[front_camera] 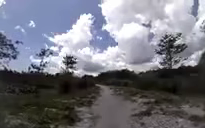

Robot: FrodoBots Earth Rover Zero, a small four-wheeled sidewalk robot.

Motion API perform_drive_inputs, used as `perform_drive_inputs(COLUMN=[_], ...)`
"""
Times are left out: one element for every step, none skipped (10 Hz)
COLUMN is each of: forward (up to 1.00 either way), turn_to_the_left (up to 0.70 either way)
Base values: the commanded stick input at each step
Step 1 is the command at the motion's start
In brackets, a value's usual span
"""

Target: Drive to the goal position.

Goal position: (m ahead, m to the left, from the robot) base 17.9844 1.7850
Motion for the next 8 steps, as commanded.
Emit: perform_drive_inputs(forward=[0.70,0.70,0.70,0.70,0.70,0.70,0.70,0.70], turn_to_the_left=[0.00,0.00,0.00,0.00,0.00,0.00,0.00,0.00])
